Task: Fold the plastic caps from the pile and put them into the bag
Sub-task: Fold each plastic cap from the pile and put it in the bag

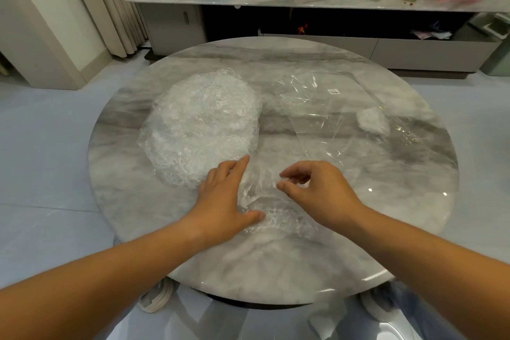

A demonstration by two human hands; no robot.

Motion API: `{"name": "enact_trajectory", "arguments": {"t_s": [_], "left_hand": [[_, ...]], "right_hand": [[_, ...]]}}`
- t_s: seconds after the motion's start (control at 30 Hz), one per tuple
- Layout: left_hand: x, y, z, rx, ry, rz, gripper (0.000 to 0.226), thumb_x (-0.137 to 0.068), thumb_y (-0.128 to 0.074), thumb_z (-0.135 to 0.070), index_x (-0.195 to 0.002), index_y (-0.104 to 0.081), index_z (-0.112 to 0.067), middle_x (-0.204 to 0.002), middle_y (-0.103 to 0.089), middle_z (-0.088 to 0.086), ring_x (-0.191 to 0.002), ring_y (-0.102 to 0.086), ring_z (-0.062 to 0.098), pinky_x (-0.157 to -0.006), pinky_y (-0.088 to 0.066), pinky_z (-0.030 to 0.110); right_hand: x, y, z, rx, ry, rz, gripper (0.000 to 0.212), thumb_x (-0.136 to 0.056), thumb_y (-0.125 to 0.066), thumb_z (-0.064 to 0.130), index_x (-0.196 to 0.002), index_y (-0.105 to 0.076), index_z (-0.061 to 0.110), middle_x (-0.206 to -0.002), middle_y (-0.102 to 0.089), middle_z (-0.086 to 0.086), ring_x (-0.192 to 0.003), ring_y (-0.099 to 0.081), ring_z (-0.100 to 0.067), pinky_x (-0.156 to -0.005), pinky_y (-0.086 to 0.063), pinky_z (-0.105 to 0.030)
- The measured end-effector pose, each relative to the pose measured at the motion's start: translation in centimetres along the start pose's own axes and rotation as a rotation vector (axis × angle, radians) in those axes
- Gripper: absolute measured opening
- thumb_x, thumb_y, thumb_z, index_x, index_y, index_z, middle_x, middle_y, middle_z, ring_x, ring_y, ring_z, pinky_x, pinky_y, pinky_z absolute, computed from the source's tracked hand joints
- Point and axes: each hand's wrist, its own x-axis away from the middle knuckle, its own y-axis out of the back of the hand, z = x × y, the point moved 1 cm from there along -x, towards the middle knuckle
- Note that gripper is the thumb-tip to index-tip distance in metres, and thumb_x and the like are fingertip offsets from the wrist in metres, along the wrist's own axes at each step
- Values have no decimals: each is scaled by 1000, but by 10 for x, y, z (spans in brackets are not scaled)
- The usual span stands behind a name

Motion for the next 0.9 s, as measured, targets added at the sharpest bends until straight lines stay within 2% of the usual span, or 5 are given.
{"name": "enact_trajectory", "arguments": {"t_s": [0.1, 0.4, 0.6, 0.73, 0.9], "left_hand": [[0, 1, 1, 40, -13, 34, 107, -80, -77, -51, -160, -7, -35, -156, -25, -12, -143, -19, 11, -121, -18, 33], [3, 9, 3, 208, -79, 69, 89, -66, -87, -53, -139, -37, -42, -135, -41, -18, -128, -39, -1, -113, -38, 31], [8, 18, -4, 128, -292, 161, 94, -63, -80, -69, -144, -38, -48, -144, -35, -27, -138, -30, -5, -113, -26, 17], [7, 22, -7, 141, -270, 108, 39, -76, -67, -68, -104, -67, -42, -135, -46, -25, -132, -36, -6, -107, -30, 15], [2, 26, 10, -4, -142, 85, 46, -85, -47, -72, -85, -73, -34, -106, -58, -19, -104, -51, -1, -90, -47, 24]], "right_hand": [[9, 1, -4, 13, 134, -16, 3, -90, -75, 30, -90, -74, 33, -85, -68, 20, -94, -59, 3, -89, -43, -21], [39, -11, -34, 327, 739, -17, 11, -86, -72, 14, -97, -73, 16, -109, -72, 2, -111, -67, -22, -94, -53, -39], [52, -20, -47, 508, 829, 21, 19, -89, -65, 16, -107, -72, 15, -115, -70, -3, -101, -67, -25, -77, -54, -36], [58, -19, -48, 551, 805, 57, 24, -92, -58, 24, -111, -71, 16, -122, -66, -6, -105, -65, -26, -78, -53, -37], [62, -15, -56, 522, 755, 45, 26, -95, -59, 28, -114, -72, 16, -128, -64, -11, -108, -63, -29, -82, -54, -39]]}}
